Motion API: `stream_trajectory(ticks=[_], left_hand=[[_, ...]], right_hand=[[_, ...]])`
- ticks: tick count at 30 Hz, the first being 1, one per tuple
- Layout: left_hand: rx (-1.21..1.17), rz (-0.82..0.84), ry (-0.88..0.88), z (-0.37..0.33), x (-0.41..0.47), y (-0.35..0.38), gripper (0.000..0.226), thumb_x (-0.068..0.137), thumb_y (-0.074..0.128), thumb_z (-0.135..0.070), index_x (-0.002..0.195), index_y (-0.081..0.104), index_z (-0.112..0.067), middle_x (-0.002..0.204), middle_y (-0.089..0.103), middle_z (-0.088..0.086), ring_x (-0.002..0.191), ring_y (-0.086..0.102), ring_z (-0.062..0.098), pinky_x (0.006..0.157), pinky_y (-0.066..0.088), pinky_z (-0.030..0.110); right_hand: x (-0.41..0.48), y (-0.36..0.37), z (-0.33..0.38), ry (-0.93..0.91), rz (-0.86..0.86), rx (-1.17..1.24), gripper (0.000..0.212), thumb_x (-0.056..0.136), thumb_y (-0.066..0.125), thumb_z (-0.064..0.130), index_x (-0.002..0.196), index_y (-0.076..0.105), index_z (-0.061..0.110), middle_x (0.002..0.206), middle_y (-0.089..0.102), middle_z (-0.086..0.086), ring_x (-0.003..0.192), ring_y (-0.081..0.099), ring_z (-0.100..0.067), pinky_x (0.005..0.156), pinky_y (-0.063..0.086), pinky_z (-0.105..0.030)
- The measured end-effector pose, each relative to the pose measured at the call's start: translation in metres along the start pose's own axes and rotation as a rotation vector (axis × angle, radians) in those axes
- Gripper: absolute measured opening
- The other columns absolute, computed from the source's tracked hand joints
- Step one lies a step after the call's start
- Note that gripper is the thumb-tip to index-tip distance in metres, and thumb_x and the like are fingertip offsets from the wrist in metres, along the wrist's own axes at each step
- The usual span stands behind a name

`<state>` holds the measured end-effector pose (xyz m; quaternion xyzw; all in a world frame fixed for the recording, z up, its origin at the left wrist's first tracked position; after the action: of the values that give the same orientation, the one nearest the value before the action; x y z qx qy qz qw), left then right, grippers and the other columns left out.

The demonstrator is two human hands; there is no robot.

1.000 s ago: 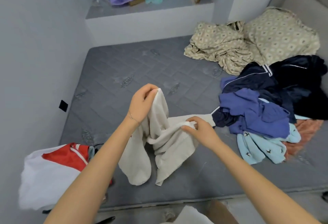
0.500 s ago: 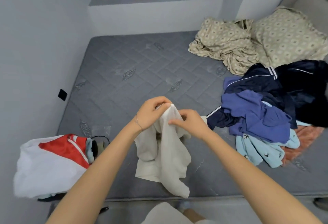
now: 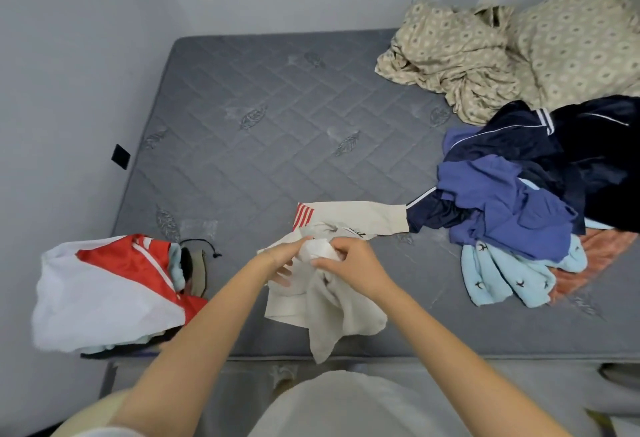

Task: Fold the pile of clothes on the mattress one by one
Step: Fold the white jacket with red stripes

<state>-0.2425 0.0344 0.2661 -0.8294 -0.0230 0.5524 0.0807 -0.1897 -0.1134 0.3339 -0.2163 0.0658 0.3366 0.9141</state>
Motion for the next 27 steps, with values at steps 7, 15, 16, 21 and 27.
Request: stream_trajectory(ticks=[7,15,16,21,27], left_hand=[[-0.111,0.203,0.124,0.003,0.005,0.0,0.006,0.088,0.063,-0.011,0.092,0.066,-0.007,0.089,0.068,0.009,0.077,0.065,0.015,0.069,0.052,0.026],[-0.276,0.177,0.347,0.001,-0.004,-0.066,0.027,0.096,0.052,-0.007,0.12,0.057,0.005,0.105,0.068,0.015,0.079,0.069,0.016,0.08,0.057,0.032],[-0.268,0.184,0.377,0.002,-0.008,-0.074,0.027,0.097,0.052,-0.009,0.12,0.058,0.002,0.109,0.067,0.016,0.084,0.069,0.019,0.084,0.056,0.034],[-0.215,0.305,0.534,0.003,-0.038,-0.114,0.027,0.091,0.057,-0.02,0.115,0.063,-0.008,0.106,0.072,0.009,0.093,0.07,0.019,0.076,0.057,0.027],[0.152,0.417,0.567,0.016,-0.061,-0.145,0.033,0.079,0.074,-0.035,0.103,0.067,-0.014,0.098,0.074,-0.001,0.09,0.069,0.014,0.075,0.054,0.024]], right_hand=[[-0.001,0.061,-0.001,-0.008,0.086,-0.082,0.016,0.082,0.074,0.016,0.075,0.068,0.029,0.052,0.05,0.028,0.055,0.046,0.007,0.054,0.033,-0.014],[0.014,0.09,0.013,0.137,-0.001,0.147,0.023,0.075,0.081,0.029,0.073,0.067,0.011,0.064,0.065,0.005,0.058,0.049,-0.003,0.062,0.044,-0.017],[0.016,0.09,0.015,0.15,-0.07,0.146,0.024,0.075,0.081,0.029,0.075,0.066,0.011,0.069,0.067,-0.002,0.061,0.051,-0.006,0.064,0.047,-0.02],[0.024,0.071,0.013,0.181,-0.437,0.105,0.052,0.073,0.084,0.031,0.112,0.054,0.016,0.102,0.052,0.003,0.091,0.049,-0.014,0.083,0.044,-0.027],[0.058,0.095,0.005,0.142,0.017,-0.382,0.11,0.075,0.08,0.037,0.153,0.003,0.034,0.16,0.01,-0.005,0.146,0.01,-0.024,0.117,0.018,-0.042]])
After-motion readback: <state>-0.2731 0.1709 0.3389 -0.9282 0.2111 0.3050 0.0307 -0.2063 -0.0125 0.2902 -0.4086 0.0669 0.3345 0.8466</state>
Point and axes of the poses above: each hand's wrist, its own x-axis towards the middle knuckle, its own y-axis out of the palm, z = x × y, the point moved 6 cm from there along x, towards the middle knuckle
